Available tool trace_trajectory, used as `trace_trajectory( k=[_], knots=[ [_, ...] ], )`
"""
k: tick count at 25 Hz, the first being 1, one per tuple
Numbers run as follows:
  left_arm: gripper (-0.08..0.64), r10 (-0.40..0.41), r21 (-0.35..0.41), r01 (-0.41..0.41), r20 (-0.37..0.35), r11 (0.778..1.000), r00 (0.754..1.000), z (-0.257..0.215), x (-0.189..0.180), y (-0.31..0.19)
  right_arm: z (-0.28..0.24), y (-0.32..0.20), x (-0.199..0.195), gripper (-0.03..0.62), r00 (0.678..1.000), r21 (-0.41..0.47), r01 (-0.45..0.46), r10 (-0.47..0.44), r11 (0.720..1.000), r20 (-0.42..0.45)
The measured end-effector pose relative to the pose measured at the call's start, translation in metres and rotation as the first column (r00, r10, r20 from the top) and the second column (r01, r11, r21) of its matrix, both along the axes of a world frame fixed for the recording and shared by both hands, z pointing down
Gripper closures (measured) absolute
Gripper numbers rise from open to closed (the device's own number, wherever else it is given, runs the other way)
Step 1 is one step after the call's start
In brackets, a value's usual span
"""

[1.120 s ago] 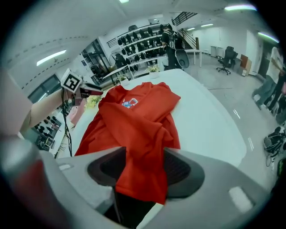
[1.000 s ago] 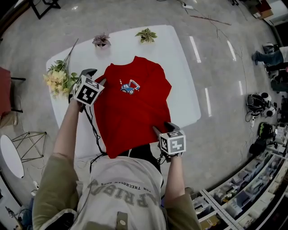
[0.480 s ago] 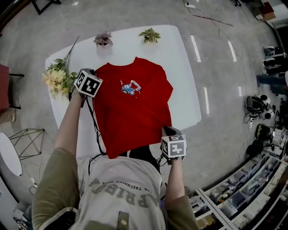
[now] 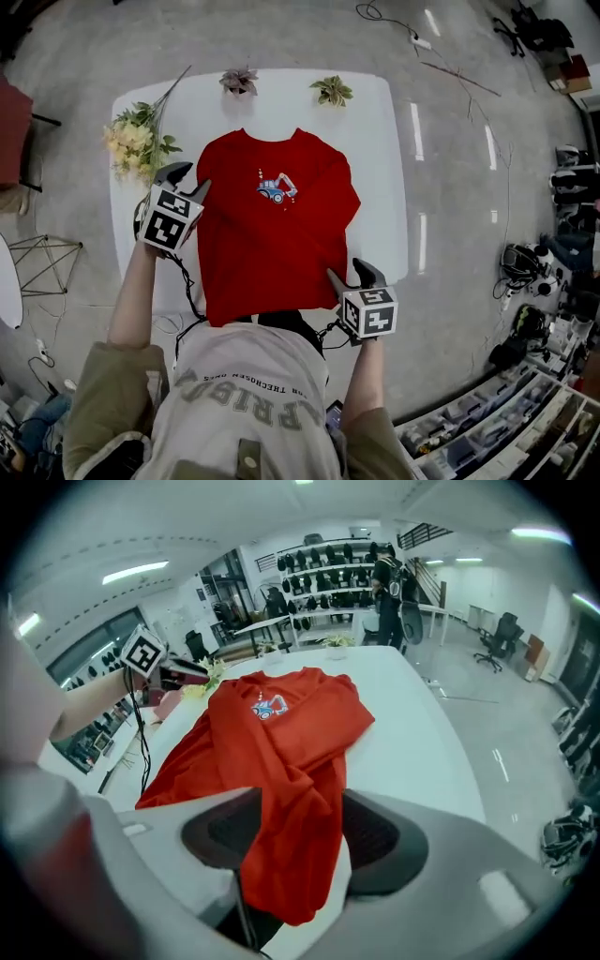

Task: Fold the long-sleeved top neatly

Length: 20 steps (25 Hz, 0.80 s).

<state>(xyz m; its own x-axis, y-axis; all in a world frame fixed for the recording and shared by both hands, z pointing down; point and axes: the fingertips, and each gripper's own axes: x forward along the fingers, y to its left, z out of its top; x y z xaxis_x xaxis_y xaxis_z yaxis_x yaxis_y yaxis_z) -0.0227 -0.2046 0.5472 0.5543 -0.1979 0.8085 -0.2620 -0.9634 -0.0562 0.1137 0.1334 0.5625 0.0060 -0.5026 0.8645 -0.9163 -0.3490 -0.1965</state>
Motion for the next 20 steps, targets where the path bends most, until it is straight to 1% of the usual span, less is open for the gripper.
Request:
trace_trajectory(
  k=[2,4,6,7,8,9,10,12,14,15,17,18,20],
  knots=[
    [0.379,0.032,-0.054,-0.029,0.052,0.998,0.998,0.024,-0.014,0.037,0.013,-0.009,0.002,0.325,0.997,-0.011,0.069,-0.068,0.998,0.023],
    [0.379,0.049,-0.065,-0.041,0.122,0.997,0.991,0.050,-0.026,0.063,0.025,-0.015,0.001,0.342,0.989,-0.042,0.148,-0.146,0.988,0.036],
    [0.380,0.051,-0.040,-0.044,0.185,0.998,0.982,0.069,-0.036,0.077,0.031,-0.017,0.000,0.412,0.976,-0.070,0.217,-0.215,0.974,0.035],
    [0.383,0.051,-0.013,-0.049,0.206,0.999,0.977,0.075,-0.039,0.080,0.032,-0.017,0.001,0.439,0.970,-0.077,0.243,-0.241,0.967,0.034],
    [0.394,0.047,0.019,-0.052,0.219,0.998,0.975,0.077,-0.041,0.080,0.031,-0.018,0.002,0.474,0.965,-0.078,0.261,-0.259,0.962,0.034],
    [0.424,0.039,0.052,-0.052,0.227,0.997,0.973,0.077,-0.043,0.078,0.030,-0.020,0.003,0.494,0.962,-0.074,0.271,-0.269,0.960,0.037],
    [0.502,0.032,0.081,-0.052,0.229,0.995,0.973,0.075,-0.046,0.075,0.028,-0.023,0.005,0.524,0.962,-0.062,0.272,-0.269,0.960,0.045],
    [0.515,0.035,0.113,-0.059,0.203,0.992,0.979,0.068,-0.054,0.069,0.024,-0.028,0.011,0.535,0.968,-0.027,0.238,-0.235,0.971,0.084],
    [0.518,0.040,0.108,-0.057,0.160,0.992,0.986,0.061,-0.065,0.065,0.023,-0.031,0.021,0.537,0.977,0.004,0.153,-0.152,0.988,0.152],
    [0.518,0.041,0.097,-0.056,0.149,0.994,0.988,0.060,-0.072,0.063,0.024,-0.031,0.027,0.537,0.977,0.010,0.100,-0.100,0.995,0.189],
    [0.517,0.050,0.074,-0.063,0.164,0.995,0.985,0.063,-0.083,0.062,0.031,-0.029,0.037,0.537,0.970,-0.012,0.016,-0.013,1.000,0.242],
    [0.517,0.055,0.068,-0.068,0.180,0.995,0.982,0.066,-0.087,0.062,0.036,-0.028,0.040,0.537,0.968,-0.035,0.000,0.008,0.999,0.250],
    [0.513,0.051,0.069,-0.067,0.207,0.995,0.977,0.071,-0.089,0.063,0.044,-0.029,0.043,0.535,0.977,-0.084,0.020,-0.002,0.996,0.213]
  ],
)
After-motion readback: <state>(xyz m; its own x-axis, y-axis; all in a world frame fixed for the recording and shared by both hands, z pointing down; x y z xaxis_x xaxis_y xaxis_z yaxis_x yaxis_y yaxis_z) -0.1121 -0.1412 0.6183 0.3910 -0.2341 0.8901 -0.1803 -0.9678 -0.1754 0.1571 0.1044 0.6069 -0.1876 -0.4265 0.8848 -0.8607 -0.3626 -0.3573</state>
